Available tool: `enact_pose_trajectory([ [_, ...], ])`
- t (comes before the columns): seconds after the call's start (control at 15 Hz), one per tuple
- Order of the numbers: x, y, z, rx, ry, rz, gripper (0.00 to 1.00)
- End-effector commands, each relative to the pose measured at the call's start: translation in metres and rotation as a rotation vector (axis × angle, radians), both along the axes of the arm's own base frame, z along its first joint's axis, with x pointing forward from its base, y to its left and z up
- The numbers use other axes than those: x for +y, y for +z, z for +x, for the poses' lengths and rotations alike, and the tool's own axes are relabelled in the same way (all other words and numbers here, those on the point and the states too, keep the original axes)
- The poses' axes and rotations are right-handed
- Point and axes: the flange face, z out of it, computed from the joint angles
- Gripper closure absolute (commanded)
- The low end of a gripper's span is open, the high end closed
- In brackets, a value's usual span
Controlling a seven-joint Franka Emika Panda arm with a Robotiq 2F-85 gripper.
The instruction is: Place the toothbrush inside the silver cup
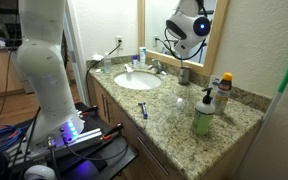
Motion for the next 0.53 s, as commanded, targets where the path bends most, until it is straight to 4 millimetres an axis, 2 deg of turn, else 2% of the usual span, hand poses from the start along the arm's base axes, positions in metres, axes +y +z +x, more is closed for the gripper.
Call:
enact_pose_trajectory([
  [0.0,0.002,-0.027,0.013,0.013,-0.049,0.025,0.98],
  [0.2,0.005,-0.042,0.022,0.017,-0.089,0.042,0.98],
  [0.47,0.009,-0.076,0.027,0.089,-0.127,-0.008,0.98],
])
